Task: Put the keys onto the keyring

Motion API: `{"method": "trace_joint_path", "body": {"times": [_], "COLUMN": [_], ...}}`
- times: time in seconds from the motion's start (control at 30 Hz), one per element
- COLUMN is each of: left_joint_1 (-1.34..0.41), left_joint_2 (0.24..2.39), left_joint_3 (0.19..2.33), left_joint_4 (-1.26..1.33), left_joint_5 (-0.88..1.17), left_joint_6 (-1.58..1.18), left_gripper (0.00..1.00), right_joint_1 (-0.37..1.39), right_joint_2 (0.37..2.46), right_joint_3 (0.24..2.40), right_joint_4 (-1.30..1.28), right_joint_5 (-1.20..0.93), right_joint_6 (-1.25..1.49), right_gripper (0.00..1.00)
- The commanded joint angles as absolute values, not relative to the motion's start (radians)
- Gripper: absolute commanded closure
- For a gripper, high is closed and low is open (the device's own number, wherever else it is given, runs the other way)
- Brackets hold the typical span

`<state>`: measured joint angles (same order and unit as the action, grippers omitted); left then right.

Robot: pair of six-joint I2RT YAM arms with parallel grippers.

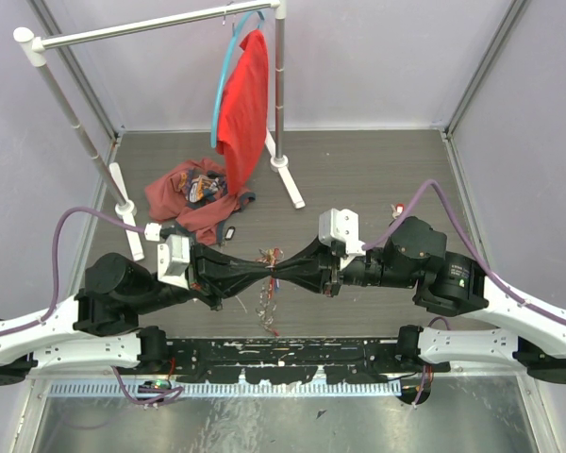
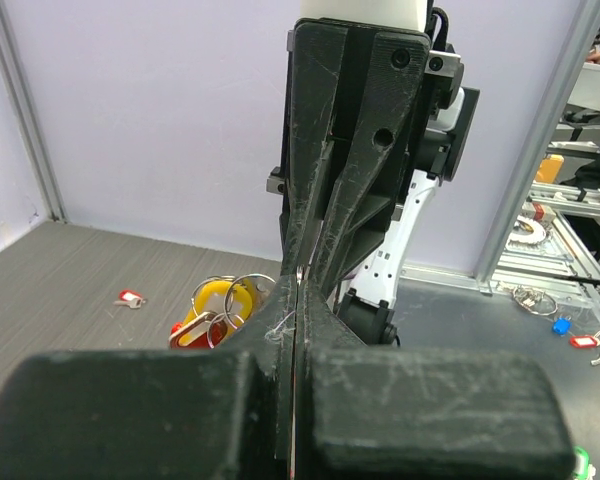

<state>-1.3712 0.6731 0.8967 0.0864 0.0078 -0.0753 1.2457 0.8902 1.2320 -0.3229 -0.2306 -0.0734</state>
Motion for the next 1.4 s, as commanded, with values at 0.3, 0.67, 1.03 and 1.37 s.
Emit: {"method": "trace_joint_path", "body": {"times": [0.3,0.67,1.03,1.37], "left_joint_1": [-1.374,-1.373,-1.373,-1.373], "left_joint_2": [0.682,0.689,0.754,0.852], "left_joint_3": [0.952,1.031,1.082,1.118], "left_joint_4": [0.120,-0.086,-0.275,-0.351], "left_joint_5": [0.069,0.075,0.055,0.129], "left_joint_6": [-0.072,0.008,0.038,0.039], "left_gripper": [0.98,0.65,0.65,0.63], "right_joint_1": [1.247,1.247,1.247,1.247], "right_joint_2": [0.907,1.030,1.191,1.210], "right_joint_3": [1.313,1.578,1.756,1.780], "right_joint_4": [-0.320,-0.805,-1.171,-1.228], "right_joint_5": [-0.252,-0.180,-0.141,-0.142], "right_joint_6": [-0.083,-0.078,-0.038,-0.027], "right_gripper": [0.99,0.99,0.99,0.99]}}
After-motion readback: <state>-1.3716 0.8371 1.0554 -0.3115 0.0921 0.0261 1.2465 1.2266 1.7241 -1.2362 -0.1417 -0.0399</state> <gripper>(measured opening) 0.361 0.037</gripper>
